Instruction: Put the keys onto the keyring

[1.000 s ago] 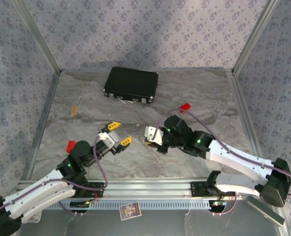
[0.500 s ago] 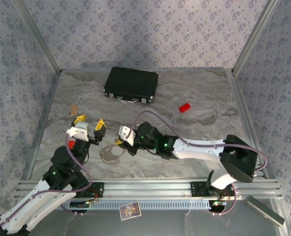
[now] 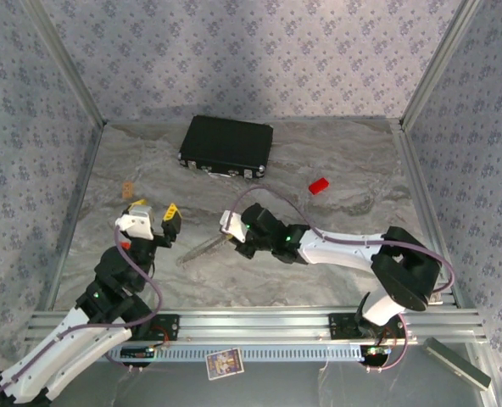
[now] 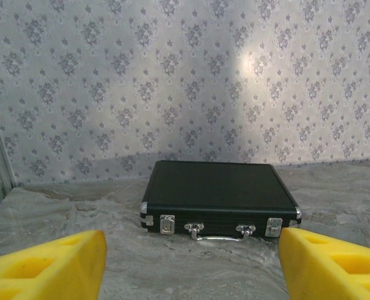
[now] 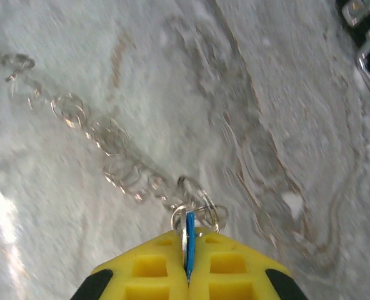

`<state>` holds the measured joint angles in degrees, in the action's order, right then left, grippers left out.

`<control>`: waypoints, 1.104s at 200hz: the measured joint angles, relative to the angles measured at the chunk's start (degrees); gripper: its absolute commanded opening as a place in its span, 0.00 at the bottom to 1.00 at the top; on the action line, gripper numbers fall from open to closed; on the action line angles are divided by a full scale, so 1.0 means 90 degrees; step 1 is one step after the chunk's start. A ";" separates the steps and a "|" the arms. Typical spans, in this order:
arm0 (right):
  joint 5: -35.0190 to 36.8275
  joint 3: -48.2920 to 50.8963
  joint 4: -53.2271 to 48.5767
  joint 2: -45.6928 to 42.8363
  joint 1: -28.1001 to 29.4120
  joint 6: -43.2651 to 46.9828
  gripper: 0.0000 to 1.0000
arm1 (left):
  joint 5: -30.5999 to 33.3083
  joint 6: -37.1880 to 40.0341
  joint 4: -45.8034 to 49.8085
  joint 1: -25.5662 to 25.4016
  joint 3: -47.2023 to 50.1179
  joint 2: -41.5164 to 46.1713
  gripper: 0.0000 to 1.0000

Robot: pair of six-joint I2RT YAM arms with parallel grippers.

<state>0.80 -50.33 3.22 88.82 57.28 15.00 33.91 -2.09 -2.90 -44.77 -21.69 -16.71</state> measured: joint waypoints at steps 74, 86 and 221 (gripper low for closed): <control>0.0282 0.0024 -0.1501 -0.0403 -0.0257 0.0894 0.00 | -0.0034 -0.0520 -0.0114 0.0219 0.0002 -0.1275 0.72; 0.0308 0.0078 -0.1659 -0.0474 -0.0219 0.0984 0.00 | -0.0114 -0.0568 -0.0194 0.0272 0.0002 -0.1491 0.72; 0.0974 0.0306 -0.3169 -0.0498 0.0491 0.1443 0.01 | -0.0435 -0.0850 -0.0520 0.0427 -0.0136 -0.2283 0.72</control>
<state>9.56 -47.57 -25.30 84.33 61.69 27.99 30.00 -9.74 -7.57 -40.93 -22.92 -37.26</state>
